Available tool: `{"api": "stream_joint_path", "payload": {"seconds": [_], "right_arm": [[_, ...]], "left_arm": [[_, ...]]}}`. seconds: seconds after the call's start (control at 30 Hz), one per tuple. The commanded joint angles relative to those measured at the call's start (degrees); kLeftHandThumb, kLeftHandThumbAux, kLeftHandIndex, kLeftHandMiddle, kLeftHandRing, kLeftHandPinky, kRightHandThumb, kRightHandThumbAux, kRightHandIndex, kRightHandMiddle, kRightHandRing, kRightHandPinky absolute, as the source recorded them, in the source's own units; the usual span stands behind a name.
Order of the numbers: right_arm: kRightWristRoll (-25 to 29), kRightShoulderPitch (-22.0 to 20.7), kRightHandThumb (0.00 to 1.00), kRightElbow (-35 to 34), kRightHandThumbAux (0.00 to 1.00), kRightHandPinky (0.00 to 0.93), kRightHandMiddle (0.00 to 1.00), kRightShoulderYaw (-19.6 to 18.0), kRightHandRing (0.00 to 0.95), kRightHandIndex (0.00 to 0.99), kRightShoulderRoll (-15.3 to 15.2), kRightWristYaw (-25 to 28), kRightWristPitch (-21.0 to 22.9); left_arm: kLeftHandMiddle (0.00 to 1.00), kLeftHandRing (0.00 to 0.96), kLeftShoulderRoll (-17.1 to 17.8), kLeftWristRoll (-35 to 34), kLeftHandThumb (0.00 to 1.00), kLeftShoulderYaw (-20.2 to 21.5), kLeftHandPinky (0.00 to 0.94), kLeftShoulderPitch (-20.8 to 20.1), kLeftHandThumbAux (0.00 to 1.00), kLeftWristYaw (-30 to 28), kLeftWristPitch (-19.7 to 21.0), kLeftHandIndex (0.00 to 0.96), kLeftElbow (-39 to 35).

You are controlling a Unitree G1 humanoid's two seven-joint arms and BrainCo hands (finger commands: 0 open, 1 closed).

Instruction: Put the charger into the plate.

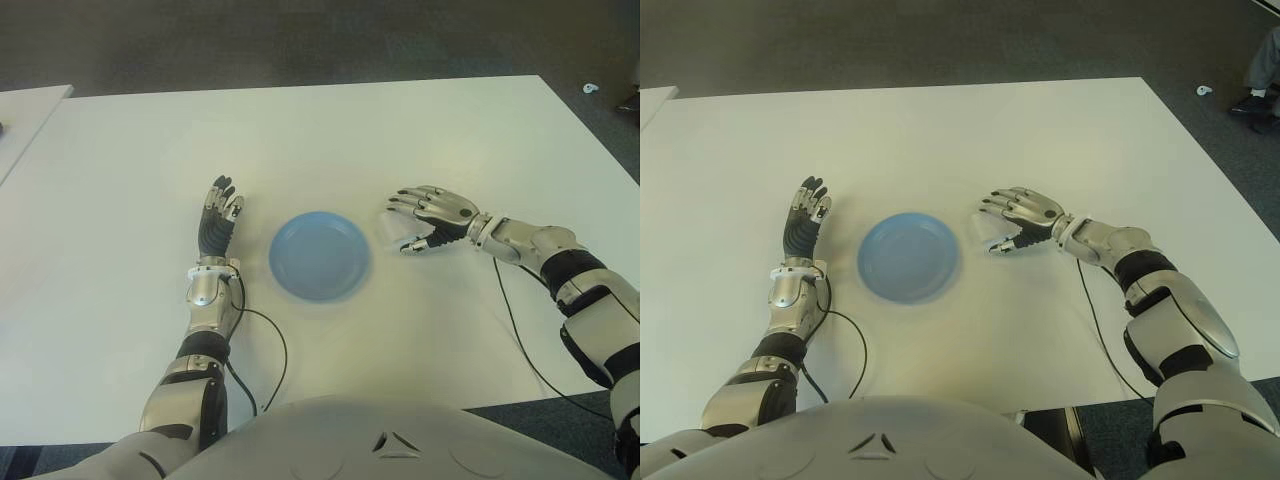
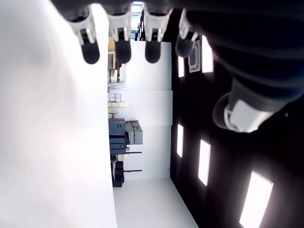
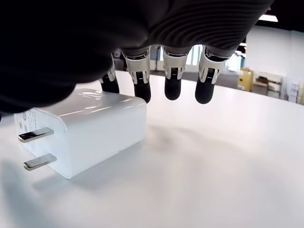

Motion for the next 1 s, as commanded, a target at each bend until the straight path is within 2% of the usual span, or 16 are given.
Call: {"api": "stream_joint_path", "payload": {"seconds": [0.03, 0.5, 1.0], "right_arm": [[-0.5, -0.6, 0.246, 1.5, 0.123, 0.000, 0.000, 0.9, 0.000, 0.000, 1.3, -0.6, 0.5], [-1.7, -2.2, 0.223, 4.8, 0.145, 0.000, 0.000, 3.4, 0.000, 0.000, 3.7, -0.8, 1.7], [-2.3, -3.4, 0.280, 8.5, 0.158, 0.000, 0.000, 6.6, 0.000, 0.000, 5.6, 0.9, 2.0]], "left_arm": [[0.093, 0.096, -2.5, -0.5, 0.000, -0.2, 0.120, 7.6, 0.503, -0.6, 3.5, 0.010, 5.4], [0.104, 0.108, -2.8, -0.6, 0.000, -0.3, 0.134, 8.2, 0.499, -0.6, 3.5, 0.014, 4.6], [0.107, 0.109, -3.1, -0.7, 0.000, -0.5, 0.135, 8.8, 0.500, -0.8, 3.4, 0.023, 3.7]]}}
